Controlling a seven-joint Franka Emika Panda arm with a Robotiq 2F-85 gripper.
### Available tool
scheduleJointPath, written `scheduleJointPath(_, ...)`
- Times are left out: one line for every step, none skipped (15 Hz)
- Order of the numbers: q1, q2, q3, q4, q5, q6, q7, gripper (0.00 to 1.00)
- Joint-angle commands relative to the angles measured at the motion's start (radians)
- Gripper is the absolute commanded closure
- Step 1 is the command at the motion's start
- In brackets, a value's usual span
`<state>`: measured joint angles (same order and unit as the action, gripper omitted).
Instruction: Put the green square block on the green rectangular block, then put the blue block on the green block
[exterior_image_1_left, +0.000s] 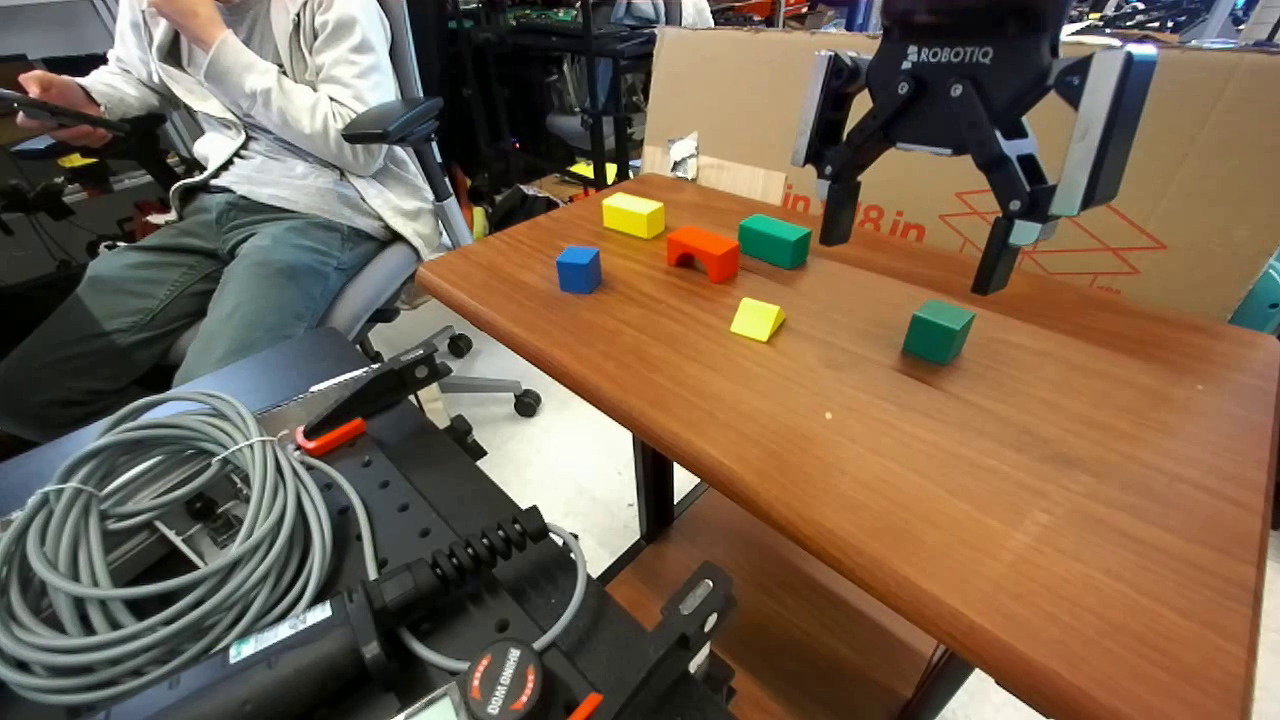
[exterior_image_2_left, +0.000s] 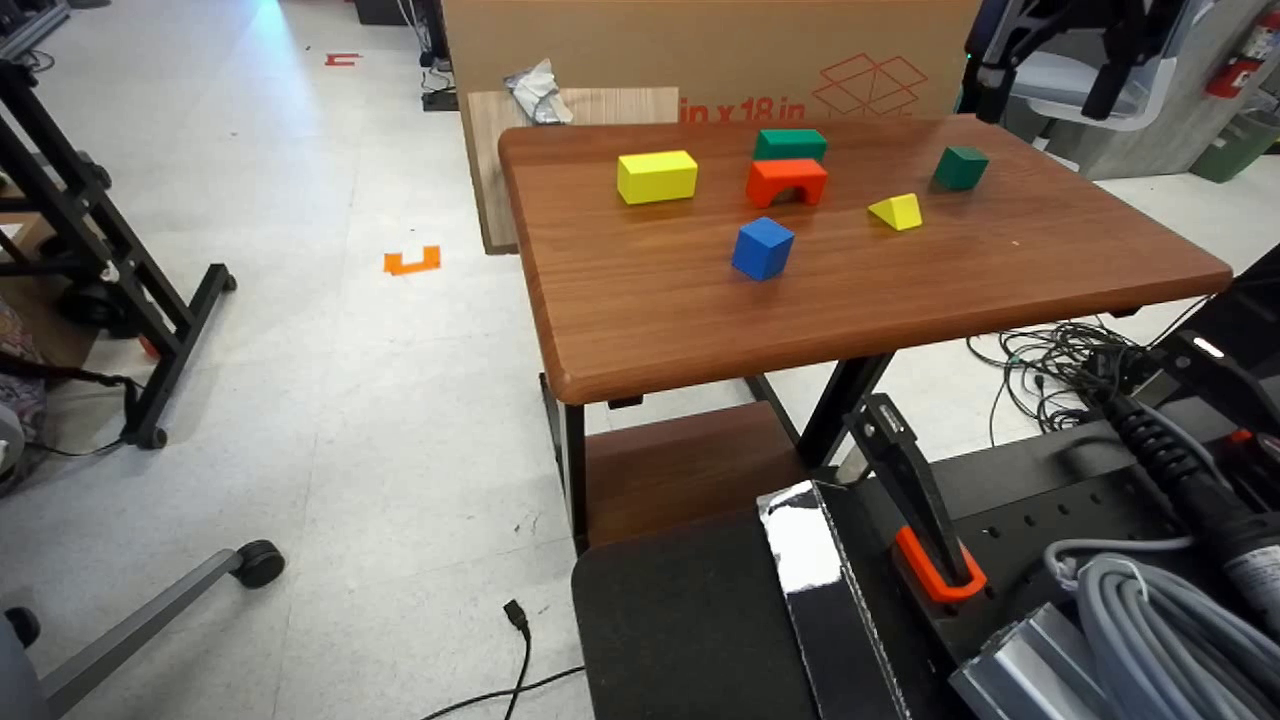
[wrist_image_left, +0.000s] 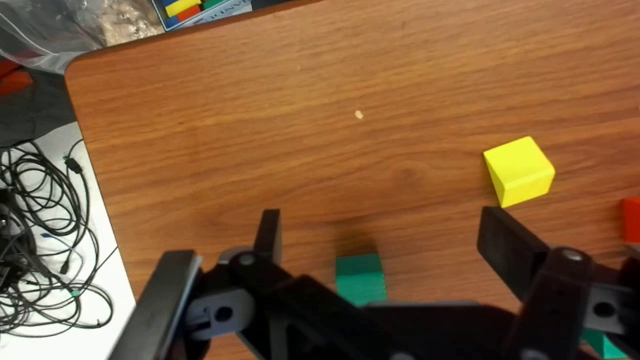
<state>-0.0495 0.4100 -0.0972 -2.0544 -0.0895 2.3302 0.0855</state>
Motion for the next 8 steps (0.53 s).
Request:
scheduleJointPath(0.004, 0.081, -0.001, 0.077, -0.006, 0.026, 0.011, 0.00)
scheduleJointPath(0.004, 0.098, -0.001, 0.093, -0.005, 0.024, 0.010, 0.00)
scheduleJointPath(0.004, 0.118, 0.001, 0.115, -0.002, 0.020, 0.007, 0.00)
scheduleJointPath(0.001, 0.133, 0.004, 0.133, 0.004, 0.013, 0.003, 0.00)
scheduleJointPath(0.001, 0.150, 0.004, 0.151, 0.005, 0.012, 0.002, 0.00)
scheduleJointPath(0.000, 0.168, 0.005, 0.172, 0.007, 0.010, 0.001, 0.00)
scheduleJointPath(-0.001, 0.183, 0.006, 0.191, 0.010, 0.004, 0.002, 0.00)
scheduleJointPath(-0.002, 0.199, 0.006, 0.207, 0.013, -0.002, 0.002, 0.00)
